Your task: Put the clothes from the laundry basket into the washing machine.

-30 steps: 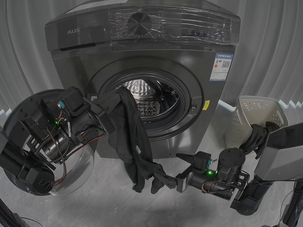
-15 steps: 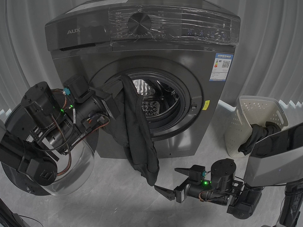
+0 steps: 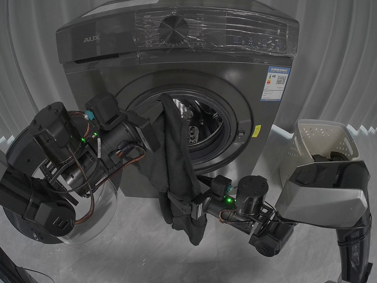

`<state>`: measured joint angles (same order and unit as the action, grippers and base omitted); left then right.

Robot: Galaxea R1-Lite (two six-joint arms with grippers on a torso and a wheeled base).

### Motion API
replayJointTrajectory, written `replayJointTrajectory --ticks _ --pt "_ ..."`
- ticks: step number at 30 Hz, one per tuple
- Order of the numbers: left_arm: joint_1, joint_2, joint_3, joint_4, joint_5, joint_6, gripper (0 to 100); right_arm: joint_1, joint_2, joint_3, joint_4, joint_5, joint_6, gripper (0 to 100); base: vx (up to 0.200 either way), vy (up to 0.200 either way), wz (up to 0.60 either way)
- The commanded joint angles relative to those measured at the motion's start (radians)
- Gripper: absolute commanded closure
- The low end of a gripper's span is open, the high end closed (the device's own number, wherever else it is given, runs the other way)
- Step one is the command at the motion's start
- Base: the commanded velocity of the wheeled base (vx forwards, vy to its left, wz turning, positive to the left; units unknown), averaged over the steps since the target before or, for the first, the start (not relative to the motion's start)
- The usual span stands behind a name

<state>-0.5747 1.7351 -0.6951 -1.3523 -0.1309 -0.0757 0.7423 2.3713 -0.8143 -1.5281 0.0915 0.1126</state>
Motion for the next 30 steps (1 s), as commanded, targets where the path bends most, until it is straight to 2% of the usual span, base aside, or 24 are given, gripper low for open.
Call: replayJointTrajectory --ticks 1,5,10,11,17,23,27,28,30 --pt "-0.028 -0.003 -0.017 0.007 0.019 0.001 100 0.014 0.091 -0.086 0.002 -0.001 -0.001 0 0.0 0.0 0.0" --pt "-0.048 -0.003 -0.027 0.016 0.042 0.001 100 0.019 0.125 -0.141 0.002 -0.013 0.004 0 0.0 0.0 0.0" --pt "-0.053 -0.002 -0.03 0.015 0.054 0.001 100 0.032 0.128 -0.141 0.002 -0.032 0.006 0 0.0 0.0 0.0" --pt "-0.053 -0.002 -0.032 0.015 0.054 -0.001 100 0.037 0.126 -0.141 -0.003 -0.032 0.007 100 0.0 0.0 0.0" --pt "-0.044 0.009 -0.038 0.016 0.057 -0.001 100 0.052 0.111 -0.135 -0.012 -0.032 0.013 100 0.0 0.0 0.0" --pt "0.001 0.081 -0.034 0.027 0.068 0.001 100 0.097 -0.023 -0.02 -0.024 -0.032 0.033 100 0.0 0.0 0.0" --pt "0.003 0.139 -0.034 0.027 0.105 0.002 100 0.101 -0.076 0.001 -0.024 -0.032 0.035 100 0.0 0.0 0.0" --pt "0.003 0.176 -0.032 0.021 0.134 0.011 100 0.1 -0.095 0.001 -0.024 -0.032 0.035 100 0.0 0.0 0.0" --pt "0.003 0.204 -0.024 0.015 0.149 0.021 100 0.089 -0.107 -0.002 -0.023 -0.032 0.035 100 0.0 0.0 0.0"
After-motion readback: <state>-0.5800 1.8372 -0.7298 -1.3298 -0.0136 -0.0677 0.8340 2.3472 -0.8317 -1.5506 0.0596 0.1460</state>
